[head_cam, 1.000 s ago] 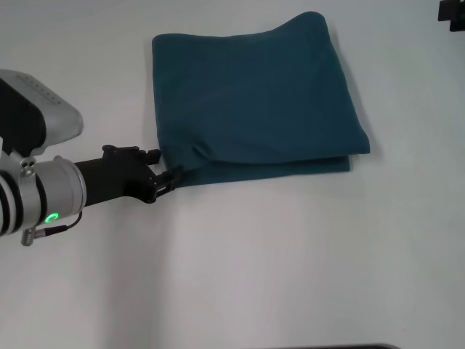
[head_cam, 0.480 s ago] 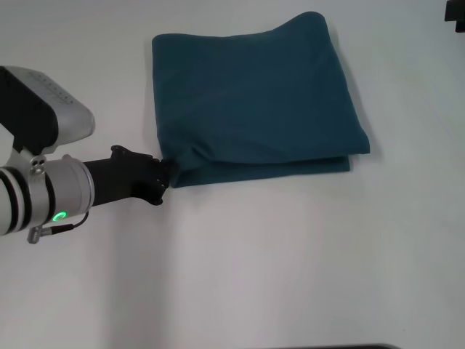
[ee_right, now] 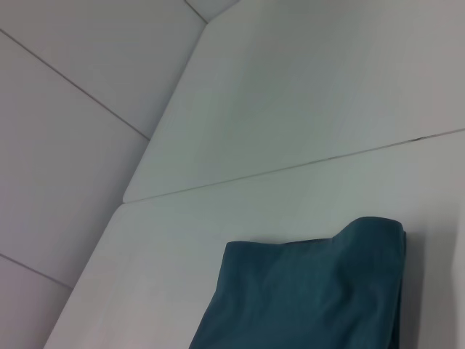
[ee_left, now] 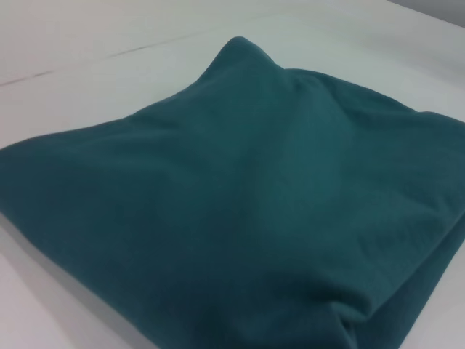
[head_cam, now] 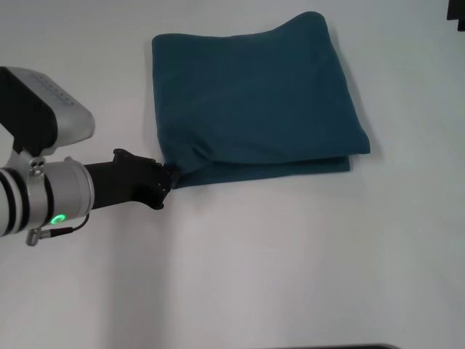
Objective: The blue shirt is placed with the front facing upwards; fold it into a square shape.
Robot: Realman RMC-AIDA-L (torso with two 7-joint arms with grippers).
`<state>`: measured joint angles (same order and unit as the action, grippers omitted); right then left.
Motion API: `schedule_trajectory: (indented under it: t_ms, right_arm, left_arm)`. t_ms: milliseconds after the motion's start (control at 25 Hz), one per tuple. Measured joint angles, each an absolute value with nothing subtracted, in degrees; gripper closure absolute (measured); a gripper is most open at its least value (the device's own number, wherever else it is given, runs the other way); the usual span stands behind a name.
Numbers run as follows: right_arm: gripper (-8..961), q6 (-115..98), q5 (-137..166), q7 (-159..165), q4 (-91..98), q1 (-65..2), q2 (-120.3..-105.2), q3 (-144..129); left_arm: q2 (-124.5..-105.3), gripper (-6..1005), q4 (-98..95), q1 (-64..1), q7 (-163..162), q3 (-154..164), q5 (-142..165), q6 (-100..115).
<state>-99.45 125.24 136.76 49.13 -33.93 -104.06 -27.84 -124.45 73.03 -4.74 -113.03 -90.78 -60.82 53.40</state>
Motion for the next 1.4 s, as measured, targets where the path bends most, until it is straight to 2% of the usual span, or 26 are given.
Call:
schedule_trajectory:
  t_ms: [1400]
  right_arm:
    - [356, -99.84, 125.25, 136.3, 48.86, -34.07, -103.89, -27.77]
  left_arm:
    - [-124.21, 986, 75.12, -4.92, -111.7, -103.13, -61.16, 68.48]
